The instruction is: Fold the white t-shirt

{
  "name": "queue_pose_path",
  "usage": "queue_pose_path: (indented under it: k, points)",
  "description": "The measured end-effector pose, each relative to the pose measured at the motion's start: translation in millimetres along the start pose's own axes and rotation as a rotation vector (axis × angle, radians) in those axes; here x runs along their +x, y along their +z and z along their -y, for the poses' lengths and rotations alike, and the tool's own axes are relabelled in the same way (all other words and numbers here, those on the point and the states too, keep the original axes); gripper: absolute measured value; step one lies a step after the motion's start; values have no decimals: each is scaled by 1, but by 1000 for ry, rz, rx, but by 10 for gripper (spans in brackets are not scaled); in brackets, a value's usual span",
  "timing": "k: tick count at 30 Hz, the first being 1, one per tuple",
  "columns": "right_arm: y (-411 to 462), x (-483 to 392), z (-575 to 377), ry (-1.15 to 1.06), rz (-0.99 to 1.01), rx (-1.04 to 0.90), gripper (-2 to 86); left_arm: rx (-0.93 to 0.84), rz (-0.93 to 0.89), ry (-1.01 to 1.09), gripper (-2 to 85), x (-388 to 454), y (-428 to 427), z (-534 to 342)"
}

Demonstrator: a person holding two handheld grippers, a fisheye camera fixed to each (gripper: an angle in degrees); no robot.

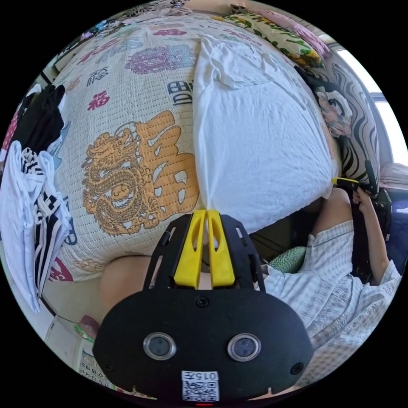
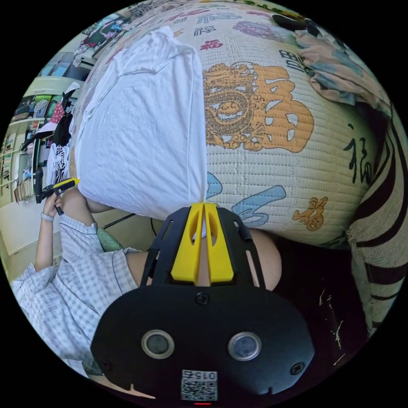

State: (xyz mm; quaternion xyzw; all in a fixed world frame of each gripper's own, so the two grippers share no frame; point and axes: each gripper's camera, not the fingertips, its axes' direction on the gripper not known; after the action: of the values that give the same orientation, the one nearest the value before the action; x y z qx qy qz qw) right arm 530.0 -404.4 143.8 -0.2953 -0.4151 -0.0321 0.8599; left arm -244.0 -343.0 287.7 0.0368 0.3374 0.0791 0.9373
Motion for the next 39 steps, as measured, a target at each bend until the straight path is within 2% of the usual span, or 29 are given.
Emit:
queue_pose_path:
  k: [3,6,11,13,17,20,25,29,33,36,39]
  points:
    - [-14,10,1,22,65,13,10,-64,-37,12,36,-16,-2,20]
    - [-44,16,4,10,45,87,42,-101,35,2,64,-39,-14,37]
    - [-110,2,60,-76,77,300,62,105,45,-4,75,-67,-72,106]
    - [-128,-12,96,-118,76,349,64,223,32,26,80,-67,-96,167]
    - [-152,-56,198,-189,14,395,79,341,-8,54,87,-58,-113,275]
    - [-155,-83,269,-194,-24,375,85,374,-20,24,90,-54,-104,361]
    - [-139,-102,355,-152,-23,292,92,310,-46,-58,98,-64,-59,477]
    - [-122,-97,396,-135,-82,203,101,317,-104,-95,95,-81,-34,515]
    - [-125,-85,411,-180,-20,151,72,300,-119,-15,65,-93,-26,534]
    - [-133,-73,418,-272,47,83,14,282,-154,38,37,-106,-31,540]
    - [-142,-65,422,-290,122,89,7,256,-204,85,32,-111,-31,549]
